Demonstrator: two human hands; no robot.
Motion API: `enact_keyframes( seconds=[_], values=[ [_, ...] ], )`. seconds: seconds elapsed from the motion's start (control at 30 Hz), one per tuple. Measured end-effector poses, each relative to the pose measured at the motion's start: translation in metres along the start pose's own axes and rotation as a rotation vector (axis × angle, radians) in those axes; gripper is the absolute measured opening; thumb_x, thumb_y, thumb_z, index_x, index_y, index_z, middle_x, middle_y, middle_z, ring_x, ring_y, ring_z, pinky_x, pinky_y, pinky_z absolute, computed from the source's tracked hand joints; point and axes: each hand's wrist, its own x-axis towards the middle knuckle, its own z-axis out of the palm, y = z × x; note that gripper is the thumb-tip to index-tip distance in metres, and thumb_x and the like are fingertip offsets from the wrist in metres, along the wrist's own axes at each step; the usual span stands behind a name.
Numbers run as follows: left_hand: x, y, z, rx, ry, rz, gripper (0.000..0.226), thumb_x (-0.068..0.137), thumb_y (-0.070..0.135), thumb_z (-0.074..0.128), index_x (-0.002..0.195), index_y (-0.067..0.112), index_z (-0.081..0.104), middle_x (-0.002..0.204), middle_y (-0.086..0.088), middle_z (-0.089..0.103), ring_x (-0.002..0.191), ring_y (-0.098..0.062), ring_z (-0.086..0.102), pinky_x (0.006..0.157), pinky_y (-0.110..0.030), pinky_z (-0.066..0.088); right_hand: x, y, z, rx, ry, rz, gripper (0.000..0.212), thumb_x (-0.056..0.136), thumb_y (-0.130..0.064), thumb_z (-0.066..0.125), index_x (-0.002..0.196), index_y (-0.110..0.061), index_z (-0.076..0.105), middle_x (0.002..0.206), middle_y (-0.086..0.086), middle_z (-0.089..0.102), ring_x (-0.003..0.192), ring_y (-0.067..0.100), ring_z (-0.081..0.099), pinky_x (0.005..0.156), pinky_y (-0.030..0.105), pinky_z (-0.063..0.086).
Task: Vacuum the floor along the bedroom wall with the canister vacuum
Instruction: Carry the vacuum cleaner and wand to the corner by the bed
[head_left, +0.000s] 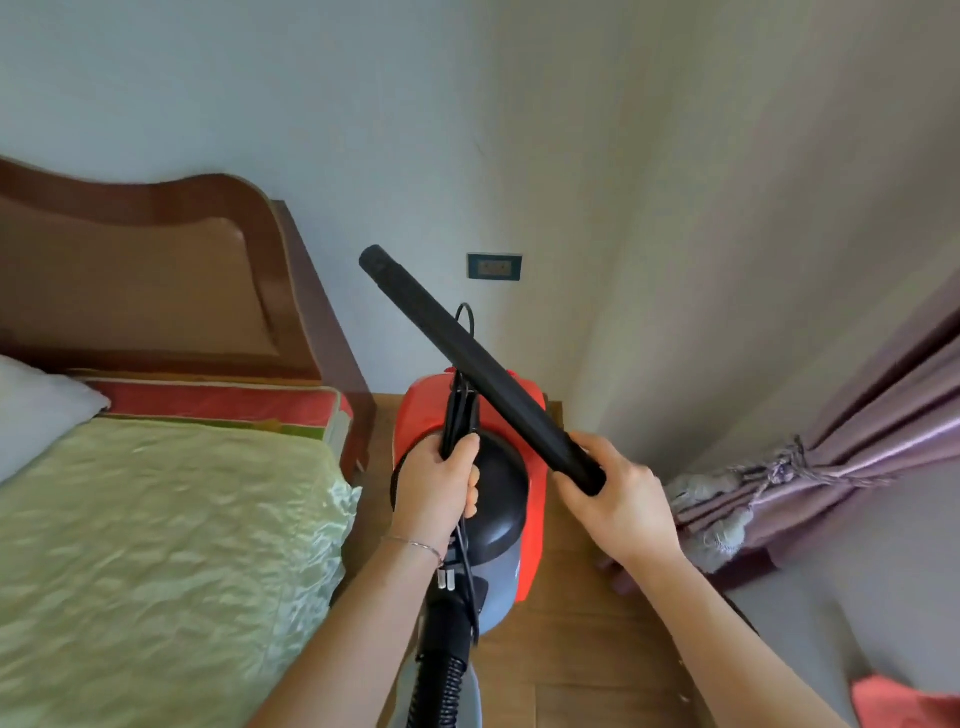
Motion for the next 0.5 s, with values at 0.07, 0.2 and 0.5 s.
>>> enact_keyframes(
  seconds=[0.07, 0.2, 0.5],
  values=[
    [0.034, 0.002, 0.0, 0.0, -0.028, -0.019, 0.015, 0.093, 0.016, 0.05, 0.082, 0.007, 0.049, 0.058, -0.006, 0.038, 0.041, -0.014, 0.032, 0.037, -0.023, 0.03, 0.029, 0.0, 0.012, -0.024, 0.014, 0.03, 0.042, 0.08, -0.038, 0.062, 0.122, -0.041, 0.055, 0.084, -0.009, 0.071, 0.073, 0.021, 0.067, 0.067, 0.031, 0.053],
    [0.109, 0.006, 0.0, 0.01, -0.082, -0.063, 0.015, 0.093, 0.017, 0.05, 0.083, 0.007, 0.048, 0.057, -0.005, 0.037, 0.041, -0.015, 0.032, 0.037, -0.023, 0.03, 0.089, 0.001, 0.038, -0.058, 0.022, 0.06, 0.043, 0.078, -0.039, 0.064, 0.12, -0.038, 0.058, 0.085, -0.009, 0.072, 0.079, 0.022, 0.067, 0.068, 0.028, 0.051],
    [0.23, -0.039, 0.023, 0.069, -0.112, -0.11, 0.024, 0.093, 0.021, 0.052, 0.076, 0.005, 0.047, 0.051, -0.001, 0.043, 0.036, -0.013, 0.037, 0.038, -0.021, 0.035, 0.191, 0.06, 0.115, -0.071, 0.103, 0.022, 0.047, 0.071, -0.047, 0.053, 0.114, -0.03, 0.062, 0.076, -0.013, 0.067, 0.066, 0.016, 0.066, 0.059, 0.028, 0.052]
  ],
)
